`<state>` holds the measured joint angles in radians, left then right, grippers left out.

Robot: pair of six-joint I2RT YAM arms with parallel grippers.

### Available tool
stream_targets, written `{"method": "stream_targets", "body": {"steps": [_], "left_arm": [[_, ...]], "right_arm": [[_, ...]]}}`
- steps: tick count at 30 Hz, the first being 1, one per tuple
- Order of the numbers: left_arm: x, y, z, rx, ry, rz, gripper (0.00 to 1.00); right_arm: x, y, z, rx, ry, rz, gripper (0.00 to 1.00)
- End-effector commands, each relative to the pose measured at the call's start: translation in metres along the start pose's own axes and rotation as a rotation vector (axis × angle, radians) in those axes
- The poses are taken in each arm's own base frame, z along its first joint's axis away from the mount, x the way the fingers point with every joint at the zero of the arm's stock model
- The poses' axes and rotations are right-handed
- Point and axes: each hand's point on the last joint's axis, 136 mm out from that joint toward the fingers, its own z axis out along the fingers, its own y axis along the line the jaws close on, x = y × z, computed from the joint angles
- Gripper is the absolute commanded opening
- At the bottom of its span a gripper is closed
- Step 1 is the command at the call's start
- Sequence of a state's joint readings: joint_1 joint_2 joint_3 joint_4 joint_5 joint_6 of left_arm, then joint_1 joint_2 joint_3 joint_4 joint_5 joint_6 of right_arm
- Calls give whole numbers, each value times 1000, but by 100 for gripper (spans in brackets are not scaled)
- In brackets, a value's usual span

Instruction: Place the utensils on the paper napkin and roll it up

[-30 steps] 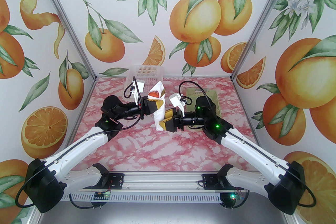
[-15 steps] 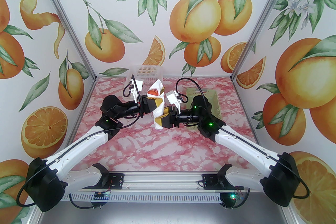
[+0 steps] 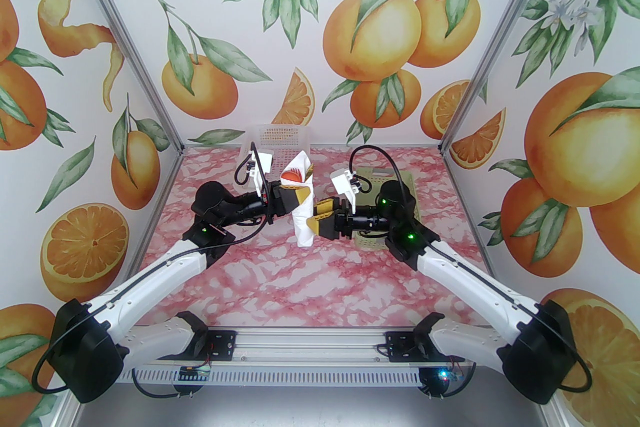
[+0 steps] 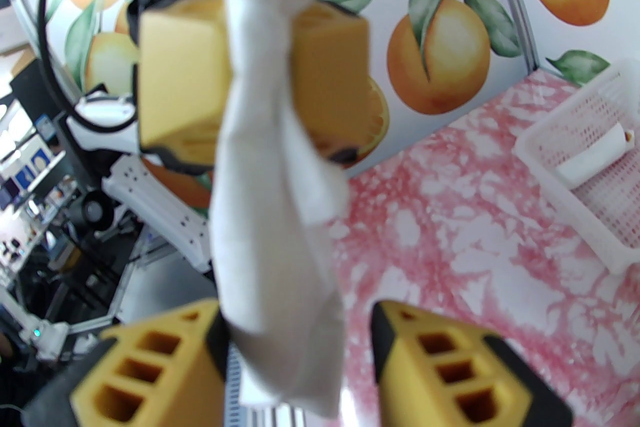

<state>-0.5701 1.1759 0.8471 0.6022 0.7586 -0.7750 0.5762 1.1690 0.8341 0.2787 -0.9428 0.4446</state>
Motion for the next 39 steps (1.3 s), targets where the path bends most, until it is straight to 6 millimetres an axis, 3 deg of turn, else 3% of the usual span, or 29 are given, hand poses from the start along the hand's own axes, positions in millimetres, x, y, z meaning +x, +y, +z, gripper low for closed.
{"method": "stream_targets", "body": {"steps": [1,13,25,30,35,39], "left_arm": [[-16,-12,2,26,-33,44,0],[-16,-8,1,10,-41,43,0],[-19,-10,1,24,-50,38,0],[-27,-9,-9,7,-66,44,17],[-38,-6,-26,-30,-84,60,50],[-40,-5,-40,-62,-94,65,68]], "right_arm": [[0,15,1,-56,-16,-42,54],[-2,25,22,-135,-21,-30,52],[-8,26,28,-167,-50,0,28],[2,18,29,-121,-10,31,19],[5,13,26,-74,2,42,12],[4,13,23,-57,0,33,9]]}}
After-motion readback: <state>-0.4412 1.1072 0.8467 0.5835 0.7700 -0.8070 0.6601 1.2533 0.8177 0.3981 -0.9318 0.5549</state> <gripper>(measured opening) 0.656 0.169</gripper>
